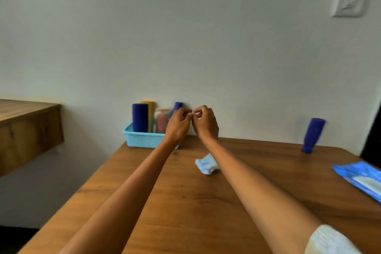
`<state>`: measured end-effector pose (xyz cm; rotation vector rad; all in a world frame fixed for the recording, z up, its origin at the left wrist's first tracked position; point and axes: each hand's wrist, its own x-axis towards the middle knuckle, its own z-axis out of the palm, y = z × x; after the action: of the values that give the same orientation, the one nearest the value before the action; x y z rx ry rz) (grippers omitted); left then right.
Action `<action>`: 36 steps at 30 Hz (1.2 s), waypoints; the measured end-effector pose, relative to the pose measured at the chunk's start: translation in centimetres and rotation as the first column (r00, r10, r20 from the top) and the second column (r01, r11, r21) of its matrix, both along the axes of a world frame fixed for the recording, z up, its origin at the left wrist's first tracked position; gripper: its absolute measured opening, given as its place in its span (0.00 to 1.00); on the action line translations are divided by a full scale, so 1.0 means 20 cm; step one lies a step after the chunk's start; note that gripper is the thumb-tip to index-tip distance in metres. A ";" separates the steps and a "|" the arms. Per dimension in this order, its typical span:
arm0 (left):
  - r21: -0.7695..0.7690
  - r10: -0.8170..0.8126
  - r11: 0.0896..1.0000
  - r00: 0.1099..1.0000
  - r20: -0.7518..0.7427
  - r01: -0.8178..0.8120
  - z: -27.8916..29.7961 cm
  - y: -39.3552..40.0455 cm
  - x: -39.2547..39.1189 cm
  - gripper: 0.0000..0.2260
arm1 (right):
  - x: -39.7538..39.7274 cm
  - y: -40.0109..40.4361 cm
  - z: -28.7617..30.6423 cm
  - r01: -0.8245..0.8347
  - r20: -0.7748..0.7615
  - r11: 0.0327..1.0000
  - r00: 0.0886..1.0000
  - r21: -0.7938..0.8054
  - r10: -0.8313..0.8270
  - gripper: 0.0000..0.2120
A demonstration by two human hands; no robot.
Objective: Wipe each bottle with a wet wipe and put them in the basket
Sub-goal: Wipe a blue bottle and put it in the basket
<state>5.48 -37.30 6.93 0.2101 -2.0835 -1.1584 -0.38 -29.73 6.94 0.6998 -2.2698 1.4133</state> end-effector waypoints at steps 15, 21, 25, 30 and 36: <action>0.052 -0.297 0.954 0.900 0.319 0.296 -0.12 1.34 -0.75 0.19 | -0.66 1.37 -0.16 0.539 0.105 0.813 0.842 -0.222 -0.530 0.20; 0.099 -0.327 0.945 0.894 0.305 0.311 -0.22 1.49 -1.01 0.18 | -0.99 1.51 -0.23 0.558 0.260 0.816 0.820 -0.155 -0.511 0.45; 0.118 -0.316 0.948 0.905 0.284 0.295 -0.24 1.48 -1.13 0.18 | -1.14 1.47 -0.26 0.545 0.296 0.829 0.819 -0.128 -0.492 0.44; 0.097 -0.305 0.952 0.903 0.304 0.290 -0.28 1.42 -1.20 0.18 | -1.23 1.45 -0.26 0.578 0.306 0.795 0.802 -0.183 -0.513 0.38; 0.120 -0.291 0.955 0.929 0.228 0.270 -0.29 1.33 -1.14 0.17 | -1.17 1.41 -0.24 0.471 0.265 0.834 0.876 -0.286 -0.404 0.28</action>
<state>-17.39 -10.77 1.06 0.0989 -2.3364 -1.4580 -23.83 -1.56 2.17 -0.0806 -2.0513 1.6253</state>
